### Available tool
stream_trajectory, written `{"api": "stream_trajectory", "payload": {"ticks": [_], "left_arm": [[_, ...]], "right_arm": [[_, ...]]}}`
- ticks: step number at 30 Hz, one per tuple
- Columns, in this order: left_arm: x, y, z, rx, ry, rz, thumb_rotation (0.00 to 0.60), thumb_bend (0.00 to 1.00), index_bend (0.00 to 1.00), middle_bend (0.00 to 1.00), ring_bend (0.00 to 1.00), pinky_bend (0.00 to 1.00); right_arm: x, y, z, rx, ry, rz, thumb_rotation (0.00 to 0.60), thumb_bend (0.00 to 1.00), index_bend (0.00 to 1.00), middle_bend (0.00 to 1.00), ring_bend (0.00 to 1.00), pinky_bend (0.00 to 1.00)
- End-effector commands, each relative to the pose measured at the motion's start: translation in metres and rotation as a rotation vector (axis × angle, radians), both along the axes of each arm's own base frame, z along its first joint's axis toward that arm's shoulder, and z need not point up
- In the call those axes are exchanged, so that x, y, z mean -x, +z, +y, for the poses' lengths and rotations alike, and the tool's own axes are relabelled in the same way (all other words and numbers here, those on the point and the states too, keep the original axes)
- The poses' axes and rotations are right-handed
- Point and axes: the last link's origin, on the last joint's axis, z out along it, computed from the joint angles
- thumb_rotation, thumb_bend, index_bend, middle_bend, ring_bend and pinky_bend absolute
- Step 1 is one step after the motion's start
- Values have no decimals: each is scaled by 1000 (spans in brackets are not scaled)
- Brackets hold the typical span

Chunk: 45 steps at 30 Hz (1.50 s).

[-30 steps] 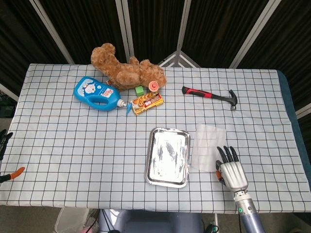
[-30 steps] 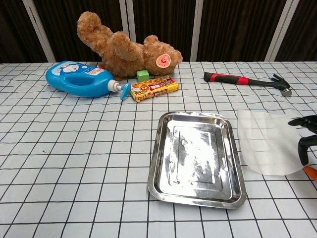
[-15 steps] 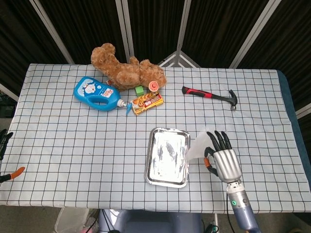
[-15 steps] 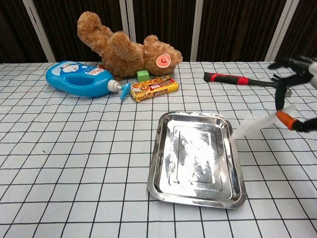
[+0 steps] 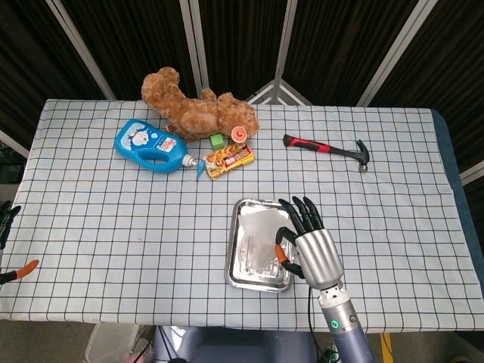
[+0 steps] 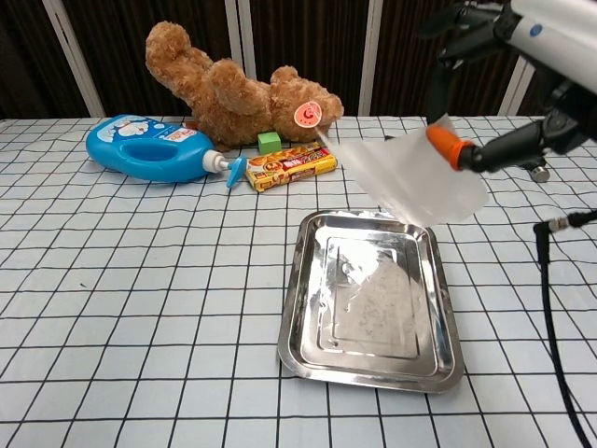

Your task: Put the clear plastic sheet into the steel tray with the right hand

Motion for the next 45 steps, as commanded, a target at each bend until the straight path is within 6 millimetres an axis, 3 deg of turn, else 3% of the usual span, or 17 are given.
{"api": "stream_trajectory", "payload": {"ticks": [1, 6, 15, 26, 32, 38, 45], "left_arm": [[0, 0, 0, 0, 0, 0, 600, 0, 0, 0, 0, 0], [0, 0, 0, -1, 3, 3, 600, 0, 0, 0, 0, 0], [0, 0, 0, -2, 6, 3, 600, 0, 0, 0, 0, 0], [1, 0, 2, -5, 13, 4, 600, 0, 0, 0, 0, 0], [2, 0, 3, -2, 20, 4, 600, 0, 0, 0, 0, 0], [2, -1, 3, 2, 20, 4, 600, 0, 0, 0, 0, 0], [1, 0, 2, -2, 19, 3, 600, 0, 0, 0, 0, 0]], "right_arm": [[12, -15, 12, -51, -9, -11, 600, 497, 600, 140, 0, 0], [33, -35, 25, -165, 37, -15, 600, 497, 600, 140, 0, 0], [61, -44, 10, -216, 121, 20, 600, 497, 615, 147, 0, 0], [53, -60, -13, -287, 237, 64, 600, 497, 620, 150, 0, 0], [51, -66, -15, -310, 274, 76, 600, 496, 631, 157, 0, 0], [63, -64, -11, -313, 285, 83, 600, 496, 631, 158, 0, 0], [77, -65, -22, -320, 244, 92, 600, 497, 631, 157, 0, 0]]}}
